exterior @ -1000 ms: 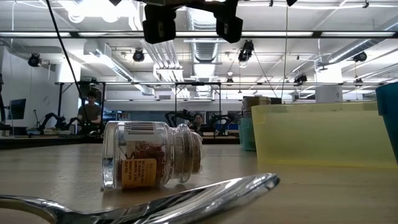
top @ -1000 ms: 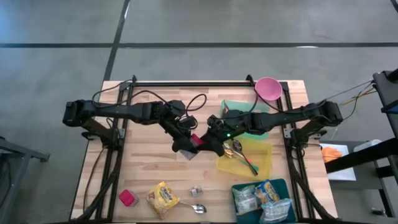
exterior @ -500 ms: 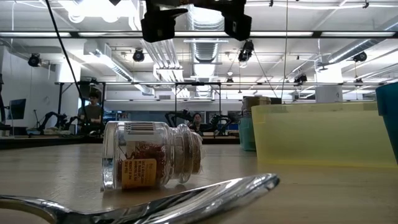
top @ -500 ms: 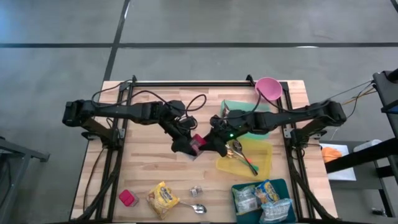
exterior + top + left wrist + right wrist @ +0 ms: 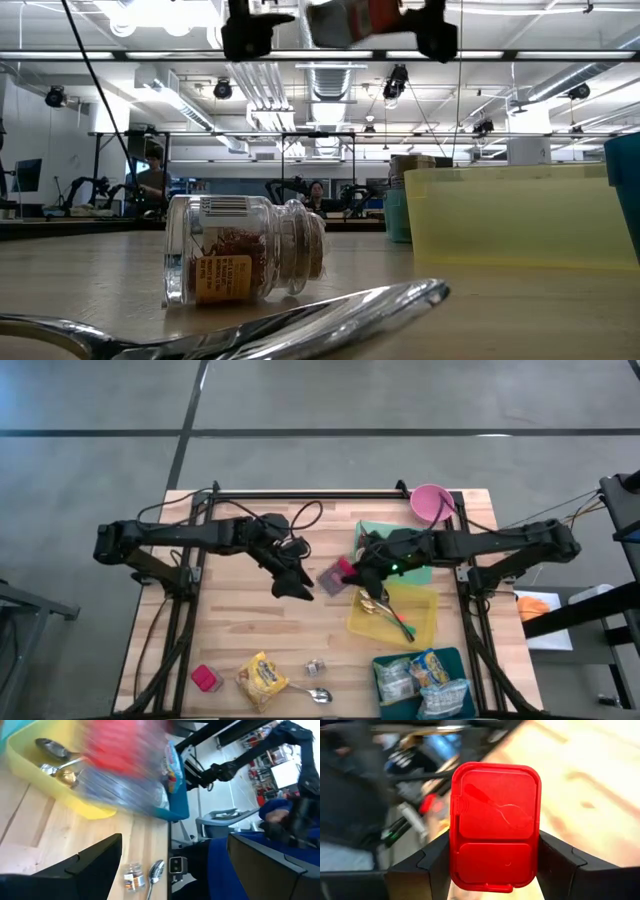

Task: Pick & Place Food Item
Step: Put the top red seasoning can into the green bin

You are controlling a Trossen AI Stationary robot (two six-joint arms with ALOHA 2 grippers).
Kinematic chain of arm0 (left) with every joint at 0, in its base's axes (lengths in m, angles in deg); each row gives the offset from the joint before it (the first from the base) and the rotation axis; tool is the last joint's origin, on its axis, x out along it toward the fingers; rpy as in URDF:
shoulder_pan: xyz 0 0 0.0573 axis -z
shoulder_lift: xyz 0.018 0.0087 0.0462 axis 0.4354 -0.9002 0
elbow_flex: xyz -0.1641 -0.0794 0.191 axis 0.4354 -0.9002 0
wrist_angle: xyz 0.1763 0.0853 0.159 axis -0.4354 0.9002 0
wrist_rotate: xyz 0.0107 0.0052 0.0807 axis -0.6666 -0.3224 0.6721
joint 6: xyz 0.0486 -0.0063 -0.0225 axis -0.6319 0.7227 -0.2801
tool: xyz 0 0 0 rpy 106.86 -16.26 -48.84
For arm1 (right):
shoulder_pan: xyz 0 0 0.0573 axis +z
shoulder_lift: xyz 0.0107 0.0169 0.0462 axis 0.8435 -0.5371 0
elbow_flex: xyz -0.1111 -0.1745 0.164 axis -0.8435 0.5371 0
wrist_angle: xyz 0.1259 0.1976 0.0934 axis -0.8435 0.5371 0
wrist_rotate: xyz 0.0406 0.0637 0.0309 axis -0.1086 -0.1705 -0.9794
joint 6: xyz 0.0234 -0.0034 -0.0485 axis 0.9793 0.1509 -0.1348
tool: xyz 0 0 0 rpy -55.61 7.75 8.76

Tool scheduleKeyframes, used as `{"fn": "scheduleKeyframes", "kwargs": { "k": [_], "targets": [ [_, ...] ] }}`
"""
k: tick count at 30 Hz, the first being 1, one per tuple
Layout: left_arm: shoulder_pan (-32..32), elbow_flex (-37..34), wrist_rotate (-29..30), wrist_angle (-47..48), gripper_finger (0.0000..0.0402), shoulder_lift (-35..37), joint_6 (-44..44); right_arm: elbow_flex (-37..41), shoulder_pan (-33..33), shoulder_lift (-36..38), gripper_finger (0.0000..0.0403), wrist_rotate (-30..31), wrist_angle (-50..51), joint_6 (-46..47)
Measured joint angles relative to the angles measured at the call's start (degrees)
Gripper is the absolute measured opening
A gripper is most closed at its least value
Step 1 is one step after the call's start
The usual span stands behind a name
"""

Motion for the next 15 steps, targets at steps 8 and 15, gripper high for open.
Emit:
{"fn": "scheduleKeyframes", "kwargs": {
  "k": [8, 15],
  "targets": [
    [-0.74, -0.05, 4.94, 1.2, 0.0363, 2.1, -0.81, 1.09, -1.71, 7.56, 0.0214, 6.59, 12.88, 4.04],
    [-0.96, -0.31, 13.75, 6.36, 0.0363, 3.75, 0.51, 0.95, -3.26, 11.47, 0.0214, 12.26, 28.75, 9.12]
  ]
}}
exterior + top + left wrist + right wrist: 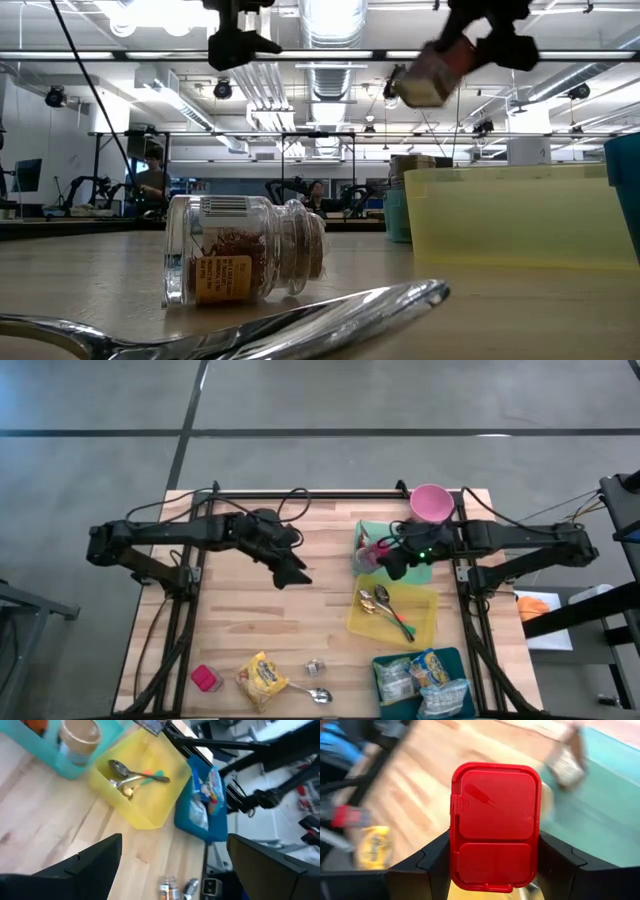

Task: Pick & Place Food Item
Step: Put the top red seasoning can into the green bin

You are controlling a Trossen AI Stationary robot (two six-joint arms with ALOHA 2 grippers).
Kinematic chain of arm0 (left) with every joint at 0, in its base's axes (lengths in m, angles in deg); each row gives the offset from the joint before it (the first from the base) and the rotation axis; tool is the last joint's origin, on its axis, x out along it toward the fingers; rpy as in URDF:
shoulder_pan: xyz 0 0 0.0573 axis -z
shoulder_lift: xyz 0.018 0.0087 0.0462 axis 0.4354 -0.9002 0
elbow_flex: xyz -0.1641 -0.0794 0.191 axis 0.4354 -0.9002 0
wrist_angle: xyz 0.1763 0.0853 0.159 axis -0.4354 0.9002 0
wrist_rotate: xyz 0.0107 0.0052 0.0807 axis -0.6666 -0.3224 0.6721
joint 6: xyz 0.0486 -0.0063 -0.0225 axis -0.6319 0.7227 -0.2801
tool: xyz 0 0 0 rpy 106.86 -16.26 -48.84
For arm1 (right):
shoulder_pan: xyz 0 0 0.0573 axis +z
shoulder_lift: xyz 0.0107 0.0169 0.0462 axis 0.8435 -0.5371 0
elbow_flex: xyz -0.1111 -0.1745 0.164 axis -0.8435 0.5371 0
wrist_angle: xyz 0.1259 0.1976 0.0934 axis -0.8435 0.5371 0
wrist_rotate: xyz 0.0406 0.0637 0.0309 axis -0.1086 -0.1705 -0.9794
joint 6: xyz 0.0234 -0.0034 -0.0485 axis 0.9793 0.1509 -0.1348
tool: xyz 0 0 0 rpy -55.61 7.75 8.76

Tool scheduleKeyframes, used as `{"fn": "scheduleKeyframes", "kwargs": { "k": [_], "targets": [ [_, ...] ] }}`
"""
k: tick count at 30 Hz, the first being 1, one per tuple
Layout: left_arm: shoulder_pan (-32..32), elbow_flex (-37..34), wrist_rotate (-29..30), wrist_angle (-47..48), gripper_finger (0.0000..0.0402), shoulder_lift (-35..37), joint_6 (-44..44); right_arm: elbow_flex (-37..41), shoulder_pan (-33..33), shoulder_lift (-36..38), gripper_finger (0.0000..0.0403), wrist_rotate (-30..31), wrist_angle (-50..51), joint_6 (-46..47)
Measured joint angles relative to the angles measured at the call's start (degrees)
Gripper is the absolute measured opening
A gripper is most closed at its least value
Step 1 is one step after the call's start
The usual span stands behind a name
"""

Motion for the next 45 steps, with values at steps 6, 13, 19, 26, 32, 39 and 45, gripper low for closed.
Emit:
{"fn": "scheduleKeyframes", "kwargs": {
  "k": [6, 13, 19, 26, 32, 39, 45],
  "targets": [
    [0.02, -0.02, 2.13, 1.44, 0.0363, 1.67, -2.2, -0.01, -1.41, 0.63, 0.0214, 2.75, 11.52, 6.67],
    [0.13, -0.02, 5.43, 2.93, 0.0363, 4.94, -6.84, 0.3, -3.21, -0.5, 0.0214, 3.9, 17.04, 10.62],
    [0.15, -0.02, 5.85, 6.15, 0.0363, 5.68, -8.18, 0.73, -7.97, -3.82, 0.0214, 4.64, 17.49, 11.47],
    [0.17, -0.02, 5.98, 7.54, 0.0363, 5.66, -8.98, 0.78, -15.37, -11.9, 0.0214, 3.58, 13.16, 11.39],
    [0.16, -0.02, 5.96, 8.39, 0.0363, 5.66, -9.43, 0.78, -17.29, -18.1, 0.0214, 2.9, 8.32, 11.32],
    [0.28, -0.02, 5.36, 8.63, 0.0363, 5.66, -9.6, -1.83, -17.56, -24.45, 0.0214, 6.31, 6.61, 9.74],
    [1.27, -0.02, 3.15, 9.91, 0.0363, 5.99, -9.6, -8.12, -17.63, -31.21, 0.0214, 9.65, 13.09, 6.07]
  ]
}}
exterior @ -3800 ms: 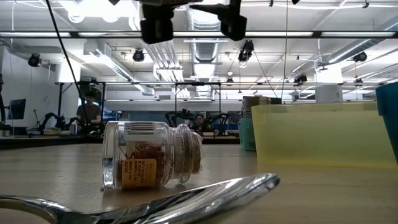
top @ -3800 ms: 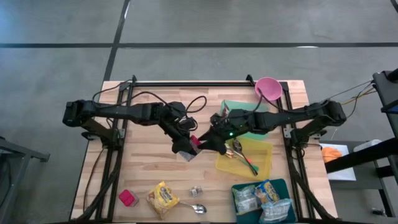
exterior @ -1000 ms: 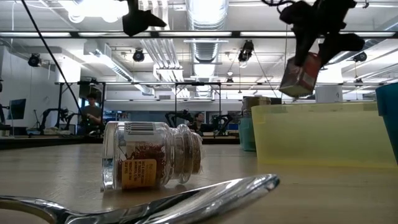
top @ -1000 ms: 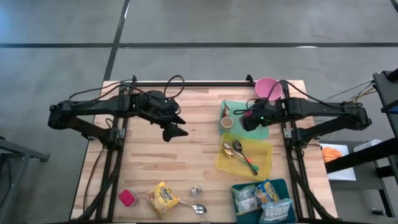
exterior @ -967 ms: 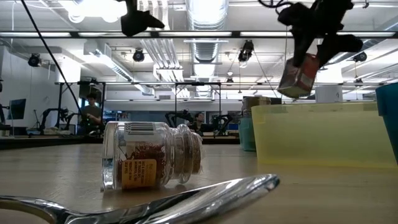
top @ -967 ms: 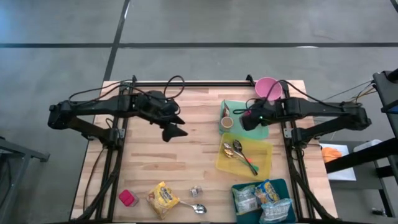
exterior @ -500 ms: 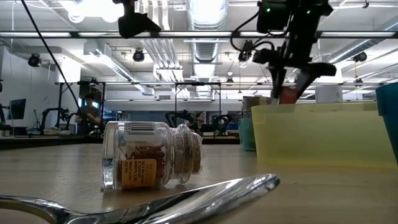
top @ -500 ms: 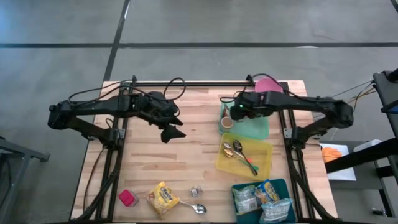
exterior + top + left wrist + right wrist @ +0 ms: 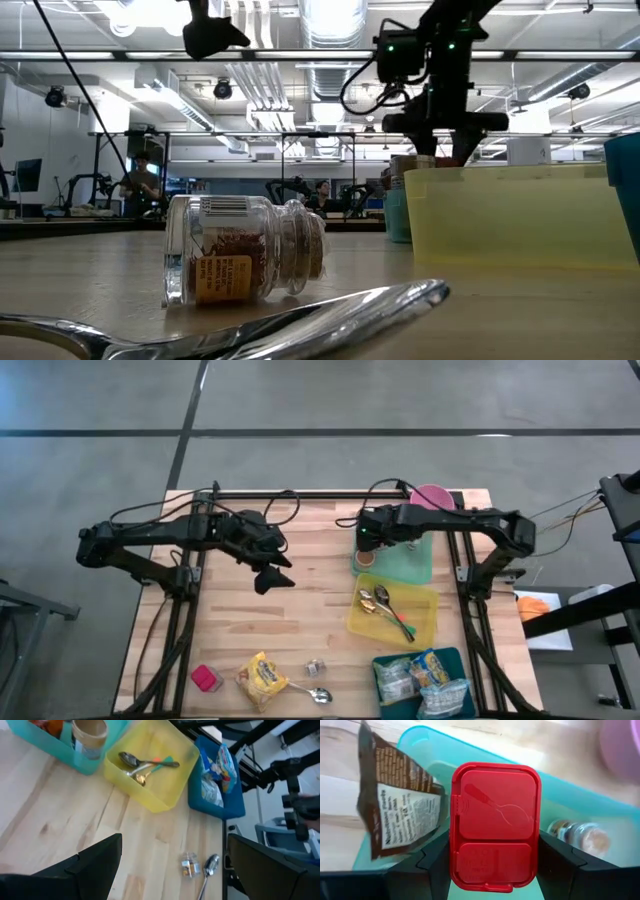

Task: Pick & Place Food Item
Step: Put the top red seasoning can into the green bin

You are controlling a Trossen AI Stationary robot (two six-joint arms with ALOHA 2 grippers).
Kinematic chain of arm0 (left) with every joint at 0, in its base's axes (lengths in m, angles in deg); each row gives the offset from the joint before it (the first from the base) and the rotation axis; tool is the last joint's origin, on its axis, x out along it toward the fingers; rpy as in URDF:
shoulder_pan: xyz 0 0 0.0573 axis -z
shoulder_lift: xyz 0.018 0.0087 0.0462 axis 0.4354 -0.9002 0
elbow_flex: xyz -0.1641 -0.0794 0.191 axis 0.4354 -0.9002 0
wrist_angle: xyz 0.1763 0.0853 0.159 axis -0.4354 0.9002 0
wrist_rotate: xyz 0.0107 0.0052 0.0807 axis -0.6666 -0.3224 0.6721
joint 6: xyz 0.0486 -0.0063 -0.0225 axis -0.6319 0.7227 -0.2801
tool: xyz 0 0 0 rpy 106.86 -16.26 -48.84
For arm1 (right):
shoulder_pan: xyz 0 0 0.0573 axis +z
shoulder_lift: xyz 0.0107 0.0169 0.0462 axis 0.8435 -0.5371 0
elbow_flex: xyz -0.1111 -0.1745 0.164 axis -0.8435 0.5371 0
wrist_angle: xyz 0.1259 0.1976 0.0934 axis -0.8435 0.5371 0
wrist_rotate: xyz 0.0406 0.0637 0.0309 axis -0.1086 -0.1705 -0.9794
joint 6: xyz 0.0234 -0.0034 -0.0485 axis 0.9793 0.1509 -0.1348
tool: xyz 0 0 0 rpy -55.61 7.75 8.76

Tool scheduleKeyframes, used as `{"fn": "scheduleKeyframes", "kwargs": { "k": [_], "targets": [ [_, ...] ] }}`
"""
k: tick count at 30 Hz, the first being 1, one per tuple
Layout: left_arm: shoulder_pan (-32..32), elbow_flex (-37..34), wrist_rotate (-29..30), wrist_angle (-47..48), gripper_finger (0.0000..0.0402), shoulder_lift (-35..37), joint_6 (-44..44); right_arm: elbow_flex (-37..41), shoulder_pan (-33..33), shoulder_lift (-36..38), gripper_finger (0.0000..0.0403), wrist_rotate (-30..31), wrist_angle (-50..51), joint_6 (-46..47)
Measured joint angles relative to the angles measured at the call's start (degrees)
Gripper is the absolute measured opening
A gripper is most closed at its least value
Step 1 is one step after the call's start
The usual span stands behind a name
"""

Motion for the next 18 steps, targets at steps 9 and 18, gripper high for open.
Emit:
{"fn": "scheduleKeyframes", "kwargs": {
  "k": [9, 18],
  "targets": [
    [1.75, 0.0, 0.5, 2.79, 0.0363, 2.46, 0.36, -5.62, -0.02, -5.8, 0.0214, 1.09, 2.43, -2.68],
    [1.92, 0.0, 0.66, 3.56, 0.0363, 3.01, 0.32, -5.0, 0.0, -7.7, 0.0214, 2.4, 1.97, -0.24]
  ]
}}
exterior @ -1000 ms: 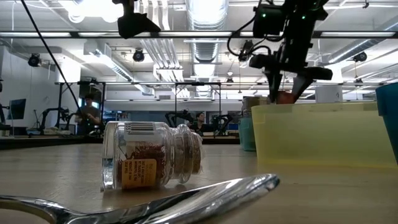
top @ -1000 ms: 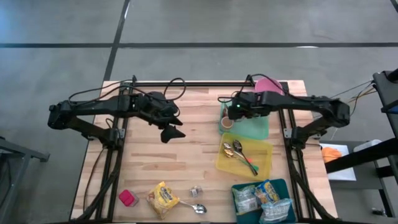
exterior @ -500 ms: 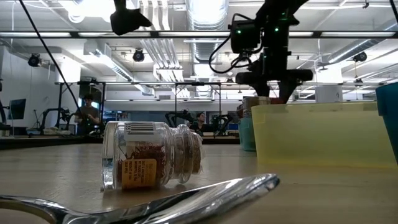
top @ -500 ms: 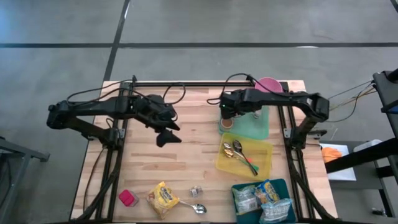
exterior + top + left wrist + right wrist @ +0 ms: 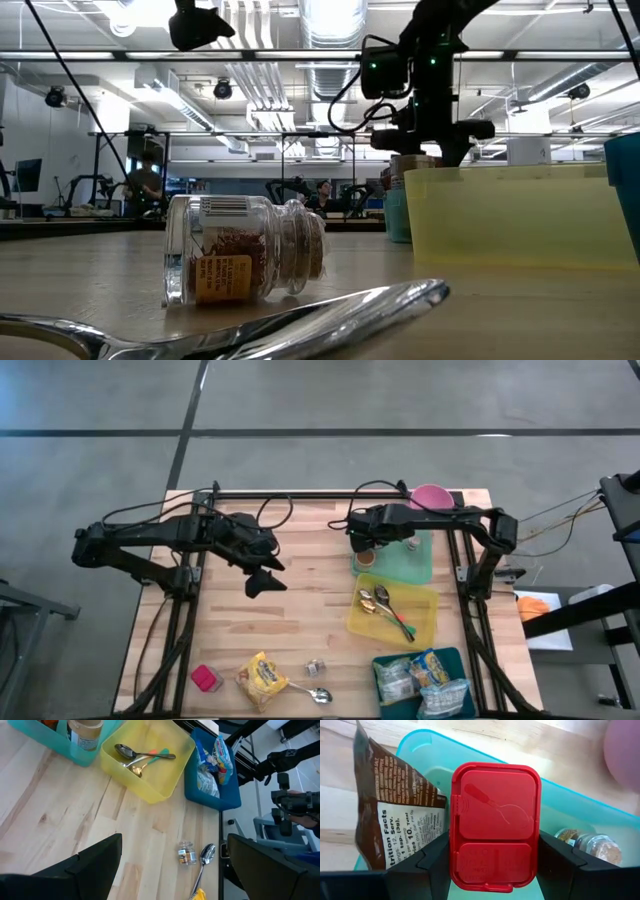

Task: Pick & Place Food Item
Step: Put the top red seasoning can into the green bin, then put the yellow noodle pack into the blue bin

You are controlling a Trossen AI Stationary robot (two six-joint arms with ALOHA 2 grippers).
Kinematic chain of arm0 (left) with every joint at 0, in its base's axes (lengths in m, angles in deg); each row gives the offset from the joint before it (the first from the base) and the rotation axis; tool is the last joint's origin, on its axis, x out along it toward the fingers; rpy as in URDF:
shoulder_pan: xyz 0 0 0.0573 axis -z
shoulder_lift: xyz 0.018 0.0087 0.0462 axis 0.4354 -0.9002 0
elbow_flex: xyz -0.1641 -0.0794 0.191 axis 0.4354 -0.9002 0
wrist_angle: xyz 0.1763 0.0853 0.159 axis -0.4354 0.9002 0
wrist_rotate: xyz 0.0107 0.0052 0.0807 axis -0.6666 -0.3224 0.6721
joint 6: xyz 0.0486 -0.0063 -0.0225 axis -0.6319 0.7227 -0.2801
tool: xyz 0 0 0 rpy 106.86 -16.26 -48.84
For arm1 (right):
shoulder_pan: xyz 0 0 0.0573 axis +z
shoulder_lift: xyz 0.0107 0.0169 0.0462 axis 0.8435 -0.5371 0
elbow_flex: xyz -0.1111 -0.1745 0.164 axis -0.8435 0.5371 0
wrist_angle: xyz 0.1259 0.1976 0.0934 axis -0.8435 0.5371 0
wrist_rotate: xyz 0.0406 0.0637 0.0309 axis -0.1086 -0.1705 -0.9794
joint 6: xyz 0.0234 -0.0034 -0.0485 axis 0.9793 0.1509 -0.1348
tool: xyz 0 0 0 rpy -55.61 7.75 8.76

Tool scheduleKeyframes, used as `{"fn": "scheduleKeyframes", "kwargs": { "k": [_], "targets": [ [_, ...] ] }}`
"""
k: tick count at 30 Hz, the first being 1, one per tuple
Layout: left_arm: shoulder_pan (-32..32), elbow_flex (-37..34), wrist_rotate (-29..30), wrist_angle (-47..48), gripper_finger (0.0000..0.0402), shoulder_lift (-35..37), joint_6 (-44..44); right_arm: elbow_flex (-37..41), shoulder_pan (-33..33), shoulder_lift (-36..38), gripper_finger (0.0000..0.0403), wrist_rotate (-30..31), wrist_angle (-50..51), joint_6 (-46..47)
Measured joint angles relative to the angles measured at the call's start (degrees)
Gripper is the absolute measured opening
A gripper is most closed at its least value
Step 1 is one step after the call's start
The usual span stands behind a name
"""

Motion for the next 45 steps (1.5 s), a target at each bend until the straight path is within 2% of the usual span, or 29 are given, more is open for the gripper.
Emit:
{"fn": "scheduleKeyframes", "kwargs": {
  "k": [9, 20, 28, 36, 40, 45],
  "targets": [
    [0.15, 0.0, 0.0, 1.77, 0.0363, 0.02, -0.78, 0.02, 0.0, -0.92, 0.0215, -0.9, -1.77, 0.63],
    [0.26, 0.0, -0.02, 2.97, 0.0363, 0.02, -0.96, 0.04, 0.0, -0.95, 0.0308, 0.47, -2.2, 0.59],
    [0.65, 0.0, -0.13, 4.74, 0.0363, 0.02, -1.22, 0.04, 0.1, -0.67, 0.0333, 1.0, 1.0, 0.76],
    [1.42, 0.0, -10.22, 9.82, 0.0363, -1.56, -0.78, 0.07, 2.62, 4.8, 0.0332, 1.18, 7.8, 0.41],
    [3.01, -0.14, -13.4, 11.65, 0.0363, -2.81, -1.45, 0.07, 6.53, 9.77, 0.0321, -0.67, 9.78, 0.08],
    [5.71, -3.98, -19.56, 11.53, 0.0363, -3.89, 0.3, 0.07, 13.19, 16.26, 0.0287, -3.12, 9.57, 1.79]
  ]
}}
